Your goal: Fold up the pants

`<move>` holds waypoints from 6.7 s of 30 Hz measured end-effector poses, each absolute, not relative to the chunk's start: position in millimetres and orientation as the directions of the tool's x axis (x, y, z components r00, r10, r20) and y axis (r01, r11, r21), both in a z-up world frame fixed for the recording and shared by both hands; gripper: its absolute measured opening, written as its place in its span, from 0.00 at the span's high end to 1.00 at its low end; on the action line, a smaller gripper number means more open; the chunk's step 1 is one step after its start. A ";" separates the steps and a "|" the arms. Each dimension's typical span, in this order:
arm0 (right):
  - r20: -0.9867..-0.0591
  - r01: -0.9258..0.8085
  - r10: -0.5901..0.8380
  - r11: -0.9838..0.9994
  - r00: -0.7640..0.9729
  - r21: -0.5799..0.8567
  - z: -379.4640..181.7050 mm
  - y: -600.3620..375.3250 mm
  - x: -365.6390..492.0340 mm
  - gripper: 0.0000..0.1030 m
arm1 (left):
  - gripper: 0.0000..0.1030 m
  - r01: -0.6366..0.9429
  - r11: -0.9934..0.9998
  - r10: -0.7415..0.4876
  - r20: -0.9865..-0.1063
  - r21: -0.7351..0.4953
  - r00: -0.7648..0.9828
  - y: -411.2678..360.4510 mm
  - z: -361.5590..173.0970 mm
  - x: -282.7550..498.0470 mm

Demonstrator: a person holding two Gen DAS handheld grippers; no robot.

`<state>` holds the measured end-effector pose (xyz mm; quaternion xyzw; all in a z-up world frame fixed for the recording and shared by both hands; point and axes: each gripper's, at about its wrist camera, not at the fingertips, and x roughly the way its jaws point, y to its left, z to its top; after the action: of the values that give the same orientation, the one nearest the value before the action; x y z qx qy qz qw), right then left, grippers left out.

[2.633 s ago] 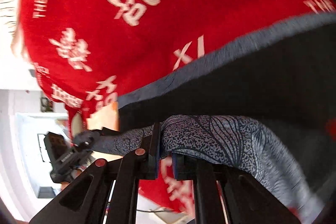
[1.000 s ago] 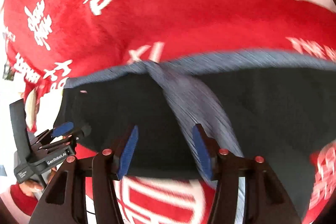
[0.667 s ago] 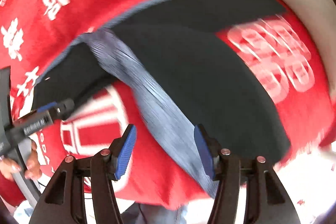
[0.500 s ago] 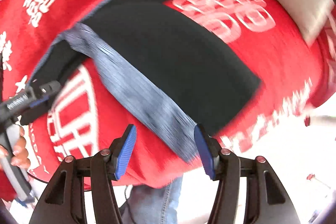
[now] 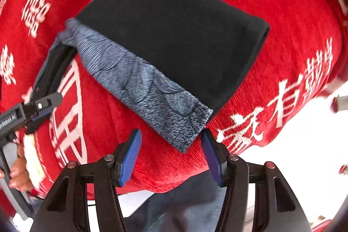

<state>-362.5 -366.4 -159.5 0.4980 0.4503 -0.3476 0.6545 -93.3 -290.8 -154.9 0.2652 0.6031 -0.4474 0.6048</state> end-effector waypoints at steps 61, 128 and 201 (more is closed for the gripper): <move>-0.932 0.791 0.113 0.500 0.344 0.353 -130.5 -770.4 -254.6 0.93 | 0.47 0.702 0.597 -0.319 -0.918 -0.387 -0.235 -547.2 -125.7 -25.7; -0.984 0.797 -0.104 0.602 0.148 0.056 -117.2 -646.0 -268.9 0.46 | 0.16 0.606 0.784 0.032 -0.984 0.133 0.173 -367.6 -168.2 8.4; -0.901 0.746 0.042 0.544 0.432 0.383 -138.0 -427.8 -106.5 0.83 | 0.16 0.683 0.729 -0.174 -0.957 0.035 0.234 -244.7 -153.4 135.9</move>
<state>-106.5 -427.8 -138.0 0.4137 0.4765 -0.2385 0.7382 135.9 -244.7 -153.4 0.2320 0.5491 -0.2855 0.7505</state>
